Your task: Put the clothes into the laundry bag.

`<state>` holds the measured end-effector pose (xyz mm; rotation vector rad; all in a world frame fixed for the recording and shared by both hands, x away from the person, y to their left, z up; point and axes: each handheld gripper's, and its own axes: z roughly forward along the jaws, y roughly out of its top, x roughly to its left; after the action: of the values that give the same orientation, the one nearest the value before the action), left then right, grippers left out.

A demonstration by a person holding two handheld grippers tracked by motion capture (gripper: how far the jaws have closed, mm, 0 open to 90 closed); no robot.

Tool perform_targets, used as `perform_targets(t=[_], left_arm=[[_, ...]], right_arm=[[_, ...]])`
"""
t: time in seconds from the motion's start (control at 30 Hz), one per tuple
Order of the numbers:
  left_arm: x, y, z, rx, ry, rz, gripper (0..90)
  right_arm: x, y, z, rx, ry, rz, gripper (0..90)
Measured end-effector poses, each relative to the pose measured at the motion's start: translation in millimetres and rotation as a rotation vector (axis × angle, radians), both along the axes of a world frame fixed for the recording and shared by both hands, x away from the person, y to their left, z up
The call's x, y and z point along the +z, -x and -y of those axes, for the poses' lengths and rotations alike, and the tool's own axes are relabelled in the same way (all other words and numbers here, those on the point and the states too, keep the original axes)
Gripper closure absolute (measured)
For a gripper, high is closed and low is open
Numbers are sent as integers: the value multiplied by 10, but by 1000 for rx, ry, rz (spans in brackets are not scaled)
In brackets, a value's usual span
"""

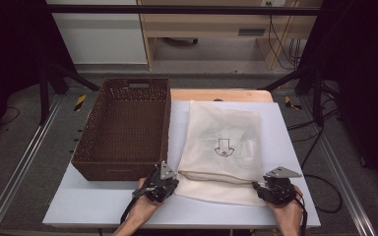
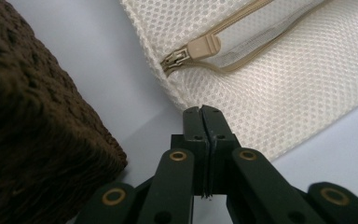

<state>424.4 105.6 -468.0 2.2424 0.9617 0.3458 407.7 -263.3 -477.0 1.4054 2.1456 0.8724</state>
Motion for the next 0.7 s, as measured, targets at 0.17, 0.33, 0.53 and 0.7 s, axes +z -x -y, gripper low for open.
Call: perform_targets(t=[0.17,0.33,0.53,0.7], left_arm=[[-22,96,50,-37,5,10,895],[0,78,25,-39,16,19,857],[160,115,-134,-44,82,55,646],[243,158,-313,-32,117,70,485]], right_arm=[[-15,-67,74,-3,36,44,524],[-12,-58,126,-30,9,61,354],[136,35,127,-1,-102,143,177],[254,56,78,26,-150,170,106]])
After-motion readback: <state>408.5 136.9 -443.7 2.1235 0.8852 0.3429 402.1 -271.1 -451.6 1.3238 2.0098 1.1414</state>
